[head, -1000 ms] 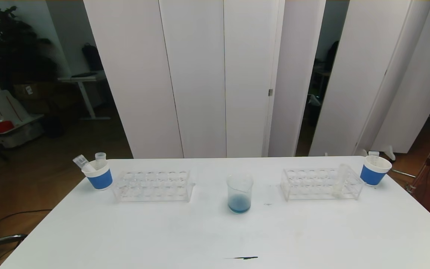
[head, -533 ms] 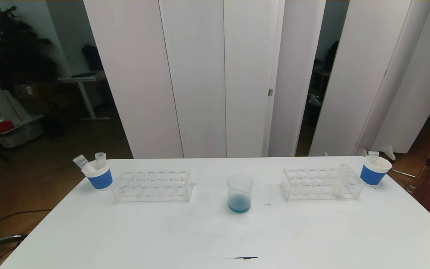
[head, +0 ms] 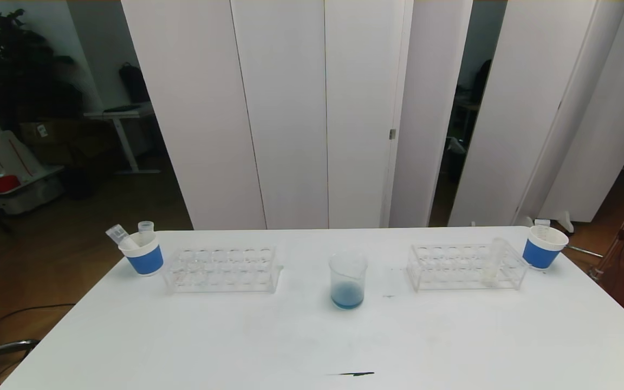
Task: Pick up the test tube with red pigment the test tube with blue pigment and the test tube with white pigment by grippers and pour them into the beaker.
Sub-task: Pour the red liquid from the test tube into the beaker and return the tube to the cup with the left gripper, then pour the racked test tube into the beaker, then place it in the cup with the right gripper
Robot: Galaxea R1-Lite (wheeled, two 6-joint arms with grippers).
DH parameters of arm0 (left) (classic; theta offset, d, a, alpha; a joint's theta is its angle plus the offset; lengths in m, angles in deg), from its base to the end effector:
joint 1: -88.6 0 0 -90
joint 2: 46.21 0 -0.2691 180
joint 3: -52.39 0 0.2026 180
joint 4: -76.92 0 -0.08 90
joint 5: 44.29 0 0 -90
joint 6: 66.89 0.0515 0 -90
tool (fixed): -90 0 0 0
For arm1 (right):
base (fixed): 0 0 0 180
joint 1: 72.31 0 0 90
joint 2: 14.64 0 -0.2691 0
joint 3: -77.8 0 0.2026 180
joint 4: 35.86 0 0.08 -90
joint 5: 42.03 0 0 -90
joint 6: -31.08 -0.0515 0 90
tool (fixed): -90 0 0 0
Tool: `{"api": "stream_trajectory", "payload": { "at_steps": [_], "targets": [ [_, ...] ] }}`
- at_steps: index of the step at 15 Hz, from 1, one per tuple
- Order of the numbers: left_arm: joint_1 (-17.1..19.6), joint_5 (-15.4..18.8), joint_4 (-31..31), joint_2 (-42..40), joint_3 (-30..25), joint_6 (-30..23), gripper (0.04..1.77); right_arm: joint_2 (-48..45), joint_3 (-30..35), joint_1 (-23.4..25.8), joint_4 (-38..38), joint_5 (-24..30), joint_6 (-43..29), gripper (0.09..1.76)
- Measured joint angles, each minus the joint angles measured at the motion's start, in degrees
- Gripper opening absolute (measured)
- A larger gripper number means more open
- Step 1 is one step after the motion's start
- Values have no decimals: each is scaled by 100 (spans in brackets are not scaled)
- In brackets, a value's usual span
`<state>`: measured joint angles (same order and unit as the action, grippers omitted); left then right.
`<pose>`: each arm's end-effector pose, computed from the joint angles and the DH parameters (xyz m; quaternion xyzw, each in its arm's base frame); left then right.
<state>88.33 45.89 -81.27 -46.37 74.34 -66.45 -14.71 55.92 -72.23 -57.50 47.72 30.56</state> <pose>0.0501 -0.0004 0.0762 0.0038 -0.0026 -0.0039 1.0000 0.0503 -0.0003 0.0761 0.0045 -0.0027 -0.0029 1.0000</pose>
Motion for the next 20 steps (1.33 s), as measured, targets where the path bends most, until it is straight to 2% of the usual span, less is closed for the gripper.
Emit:
{"api": "stream_trajectory", "payload": {
  "at_steps": [10,15,20],
  "targets": [
    [-2,0,2,2,2,0,174,2,-84,4,-24,-27,-27,175],
    [0,0,0,5,2,0,174,475,-1336,-10,-434,-68,-33,175],
    [0,0,0,6,2,2,174,1920,-2844,0,-388,-99,-115,175]
  ]
}}
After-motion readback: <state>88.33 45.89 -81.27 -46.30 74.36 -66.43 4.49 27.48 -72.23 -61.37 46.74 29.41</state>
